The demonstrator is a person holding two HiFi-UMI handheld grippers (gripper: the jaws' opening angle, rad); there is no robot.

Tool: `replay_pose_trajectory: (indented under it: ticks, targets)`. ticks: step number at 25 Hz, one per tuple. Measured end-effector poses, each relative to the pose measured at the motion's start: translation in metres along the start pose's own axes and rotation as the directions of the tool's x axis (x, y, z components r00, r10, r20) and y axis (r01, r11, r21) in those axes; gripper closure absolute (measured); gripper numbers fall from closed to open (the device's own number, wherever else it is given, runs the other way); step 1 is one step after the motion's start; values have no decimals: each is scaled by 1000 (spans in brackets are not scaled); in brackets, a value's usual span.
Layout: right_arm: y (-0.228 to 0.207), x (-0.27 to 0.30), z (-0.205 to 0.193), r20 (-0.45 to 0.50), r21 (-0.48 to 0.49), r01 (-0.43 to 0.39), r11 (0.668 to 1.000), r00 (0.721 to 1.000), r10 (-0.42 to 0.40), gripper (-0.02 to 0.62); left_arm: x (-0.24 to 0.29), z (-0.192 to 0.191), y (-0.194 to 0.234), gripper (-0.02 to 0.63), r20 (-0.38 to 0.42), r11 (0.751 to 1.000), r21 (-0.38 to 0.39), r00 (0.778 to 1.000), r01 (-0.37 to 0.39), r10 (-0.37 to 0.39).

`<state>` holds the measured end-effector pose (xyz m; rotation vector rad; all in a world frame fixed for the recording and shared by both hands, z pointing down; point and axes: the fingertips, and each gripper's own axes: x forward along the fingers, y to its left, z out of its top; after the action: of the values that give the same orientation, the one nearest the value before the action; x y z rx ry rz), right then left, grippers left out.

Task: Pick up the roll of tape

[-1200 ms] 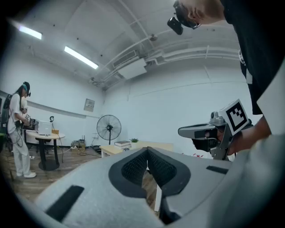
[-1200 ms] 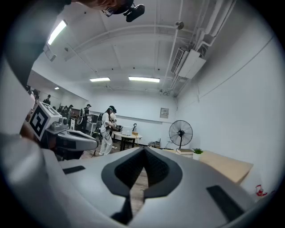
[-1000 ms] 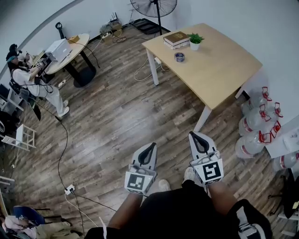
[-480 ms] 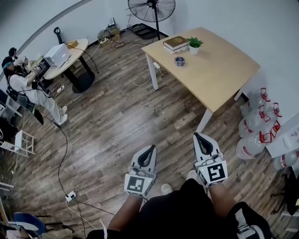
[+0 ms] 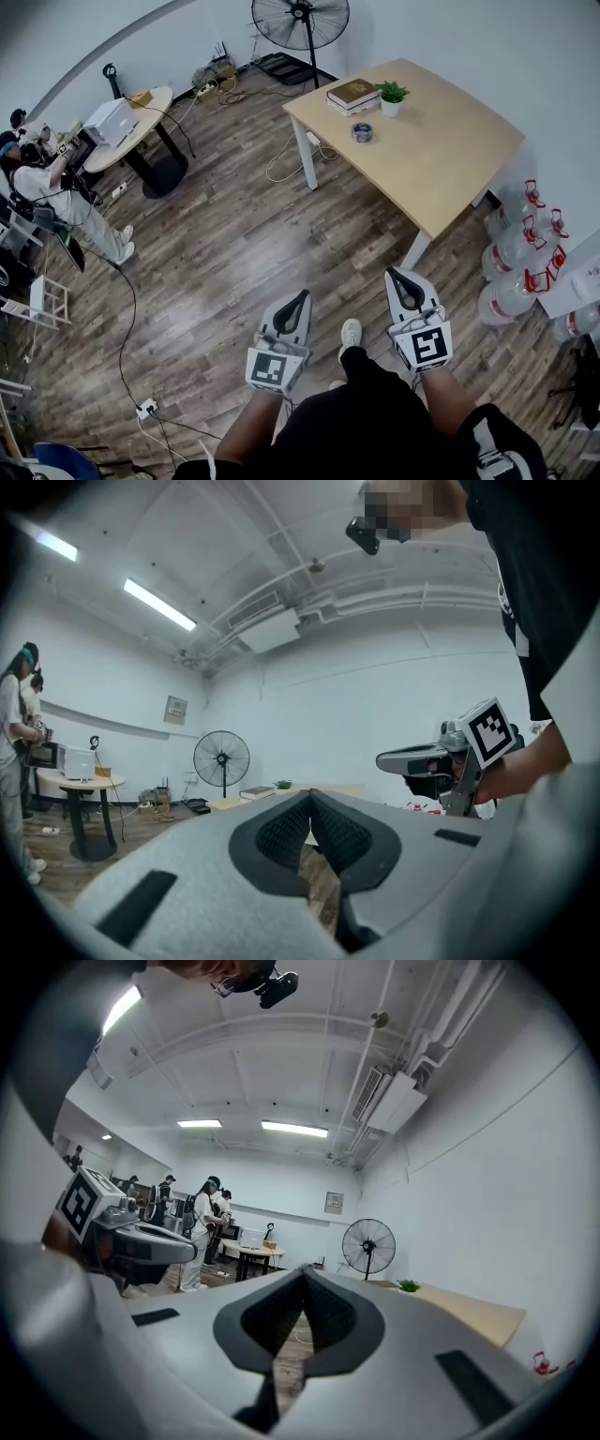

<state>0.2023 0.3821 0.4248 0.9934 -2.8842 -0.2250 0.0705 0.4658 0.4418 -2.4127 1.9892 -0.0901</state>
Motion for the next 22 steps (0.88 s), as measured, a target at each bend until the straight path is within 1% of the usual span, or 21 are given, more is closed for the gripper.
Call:
replay_pose_trajectory:
  ticks: [2,4,7,13,18,22]
  targets:
    - [-6,16,0,1,-7,-5,1000,1000,5,600,16,-2,7,601,-3,1000,0,1000,10,-10]
    - [-17,29,-1,3,-9,-5,1000,1000,5,600,36,-4,13,601,2,1000,-15,1000,15,-15]
    - [-43,51,-5,-20,-11,8,1000,1000,-8,600,67,-3,27,601,13,1000,-12,1000,14,-14]
    - [-85,99,-4,-10,-17,-2,1000,1000,2,600,124,-6,56,600,-3,999,-34,1000,11,-11]
    - [-111,142,2,12,-14,-18,1000,1000,18,600,163,-7,82,601,-5,1000,-5,1000,2,-2]
    - [-124,170,4,23,-17,-47,999,999,47,600,189,-4,98,601,-10,1000,-8,1000,-6,6]
